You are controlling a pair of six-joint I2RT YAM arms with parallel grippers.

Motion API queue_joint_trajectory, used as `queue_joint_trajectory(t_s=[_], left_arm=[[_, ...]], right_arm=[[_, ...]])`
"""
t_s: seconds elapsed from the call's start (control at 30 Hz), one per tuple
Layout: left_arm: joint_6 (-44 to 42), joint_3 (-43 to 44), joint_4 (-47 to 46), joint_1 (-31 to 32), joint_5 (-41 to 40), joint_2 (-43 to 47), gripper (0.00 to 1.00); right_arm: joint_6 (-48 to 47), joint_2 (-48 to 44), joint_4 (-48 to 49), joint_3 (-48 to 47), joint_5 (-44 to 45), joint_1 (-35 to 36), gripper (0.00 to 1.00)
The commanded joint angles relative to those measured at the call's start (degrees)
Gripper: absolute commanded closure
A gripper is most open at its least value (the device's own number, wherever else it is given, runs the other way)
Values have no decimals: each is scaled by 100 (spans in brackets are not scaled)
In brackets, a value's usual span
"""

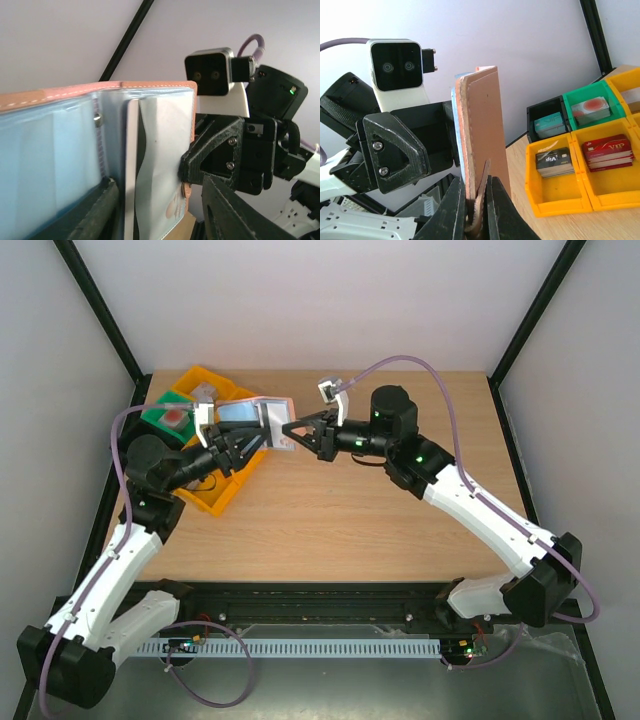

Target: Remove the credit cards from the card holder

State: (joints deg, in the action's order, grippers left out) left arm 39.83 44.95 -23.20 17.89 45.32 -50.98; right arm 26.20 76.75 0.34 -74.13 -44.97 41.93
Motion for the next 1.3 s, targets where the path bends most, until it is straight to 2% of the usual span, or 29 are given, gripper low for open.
queue_joint_trajectory(t_s=[0.0, 0.1, 0.33, 0.47, 0.73, 0.9, 1.03, 1.1, 1.27], left_arm=[[536, 92, -867, 137, 1195, -69, 59], [551, 101, -1082, 138, 1397, -58, 69], [272, 81, -922, 187, 1460, -61, 93], [277, 84, -1018, 211, 1567, -55, 98], [296, 234, -1198, 232, 1971, -70, 98], [199, 248, -1158, 232, 2120, -61, 87], [72, 234, -1135, 264, 2205, -63, 78], [-18, 236, -1014, 281, 2183, -76, 76], [-170, 165, -827, 320, 1947, -90, 70]], right_arm=[[103, 320, 576, -31, 204, 139, 98], [270, 432, 799, -20, 250, 147, 98], [284, 753, 851, -248, 286, 245, 98], [273, 818, 916, -275, 238, 245, 98], [344, 1062, 903, -415, 532, 206, 98], [-5, 1262, 211, -808, 1059, 229, 98], [-226, 1291, 295, -792, 516, 265, 98], [-270, 1305, 473, -765, -50, 317, 98], [-579, 1328, 592, -776, -639, 524, 98]])
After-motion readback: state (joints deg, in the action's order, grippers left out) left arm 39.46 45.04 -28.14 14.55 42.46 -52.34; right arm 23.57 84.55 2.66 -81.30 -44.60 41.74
